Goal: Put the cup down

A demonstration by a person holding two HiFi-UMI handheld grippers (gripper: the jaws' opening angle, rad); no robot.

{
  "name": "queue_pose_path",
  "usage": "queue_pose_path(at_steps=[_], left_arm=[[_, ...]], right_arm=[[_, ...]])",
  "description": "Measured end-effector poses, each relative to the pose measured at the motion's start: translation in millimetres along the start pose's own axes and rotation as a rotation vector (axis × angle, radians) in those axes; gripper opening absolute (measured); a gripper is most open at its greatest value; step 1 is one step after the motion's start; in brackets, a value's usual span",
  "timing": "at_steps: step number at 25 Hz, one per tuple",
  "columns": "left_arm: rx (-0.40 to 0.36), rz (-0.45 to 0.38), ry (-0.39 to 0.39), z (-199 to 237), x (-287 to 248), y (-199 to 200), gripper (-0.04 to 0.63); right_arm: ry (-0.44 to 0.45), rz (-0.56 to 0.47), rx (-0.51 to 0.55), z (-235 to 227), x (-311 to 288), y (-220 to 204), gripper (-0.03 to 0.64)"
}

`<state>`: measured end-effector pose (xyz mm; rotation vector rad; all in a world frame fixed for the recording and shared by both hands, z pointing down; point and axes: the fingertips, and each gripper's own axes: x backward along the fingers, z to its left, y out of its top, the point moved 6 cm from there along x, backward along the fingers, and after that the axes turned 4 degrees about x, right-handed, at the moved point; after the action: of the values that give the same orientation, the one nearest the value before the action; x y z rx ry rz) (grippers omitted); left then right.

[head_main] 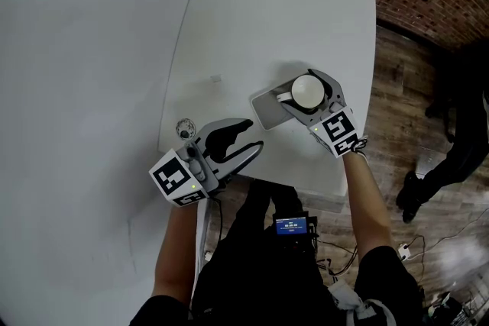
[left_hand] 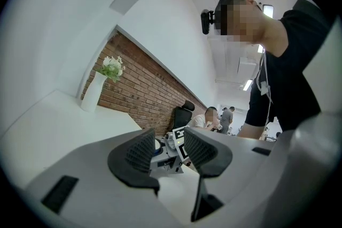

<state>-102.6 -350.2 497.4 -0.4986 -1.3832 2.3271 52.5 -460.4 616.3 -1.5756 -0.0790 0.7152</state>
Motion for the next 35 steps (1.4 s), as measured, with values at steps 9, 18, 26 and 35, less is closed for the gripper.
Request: queue_pose_path(at_steps=[9,18,26,35], left_arm=[[-0.005,-0.011,-0.012,-5.2,5.9,3.0,0.161],[-0.023,-0.043,-0.05,-8.8,3.7,10.6,0.161],[-0.037,-0.055,-0.089,-13.1,3.8,8.4,0.161],[-0.073,-0.069,-0.099,-63.7,12.2,26.2,0.161]], right_arm=[[-0.04,-0.02,-0.094,-8.4,17.1,-3.8,0.437],[-0.069,-0.026,-0.178,-12.2,44.9,2.4,0.436],[-0.132,-0.049,-0.184,0.6,70.8,18.0,0.333],[-0.139,-0.129,-0.198,52.0,128.5,64.3,0.149]])
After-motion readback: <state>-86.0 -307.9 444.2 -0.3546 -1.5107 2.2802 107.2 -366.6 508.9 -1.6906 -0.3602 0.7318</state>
